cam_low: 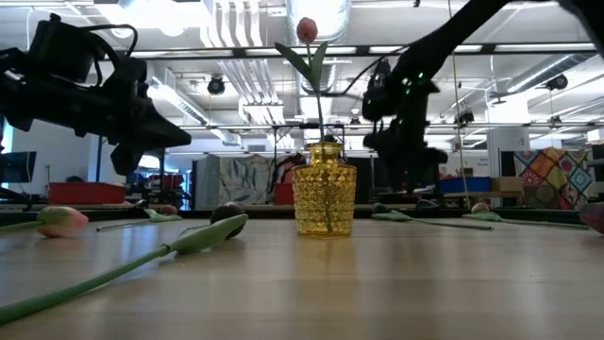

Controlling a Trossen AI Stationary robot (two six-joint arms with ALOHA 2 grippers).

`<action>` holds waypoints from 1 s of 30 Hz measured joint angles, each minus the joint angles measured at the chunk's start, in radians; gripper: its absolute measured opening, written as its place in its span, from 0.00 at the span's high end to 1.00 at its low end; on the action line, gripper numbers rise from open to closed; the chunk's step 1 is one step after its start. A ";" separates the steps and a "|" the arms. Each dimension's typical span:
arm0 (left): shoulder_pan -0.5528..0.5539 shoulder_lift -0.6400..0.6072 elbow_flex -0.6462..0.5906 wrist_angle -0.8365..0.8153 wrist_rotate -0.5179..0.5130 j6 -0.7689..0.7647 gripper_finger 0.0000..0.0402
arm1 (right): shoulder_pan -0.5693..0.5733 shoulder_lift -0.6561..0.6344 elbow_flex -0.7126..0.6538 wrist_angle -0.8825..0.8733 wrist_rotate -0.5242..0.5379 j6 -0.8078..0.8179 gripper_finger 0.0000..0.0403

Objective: Sort flowers into vase by color
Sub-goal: Put the black tulip into the transparent vase

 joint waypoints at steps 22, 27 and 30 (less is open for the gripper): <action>0.012 0.004 0.000 -0.003 -0.111 0.013 1.00 | -0.021 0.171 0.086 0.099 -0.026 -0.016 0.96; 0.012 0.003 0.000 -0.003 -0.111 0.003 1.00 | -0.019 0.056 0.086 0.202 -0.045 -0.091 0.97; 0.012 0.003 0.000 -0.003 -0.112 -0.006 1.00 | -0.018 -0.024 0.086 0.304 -0.085 -0.119 0.97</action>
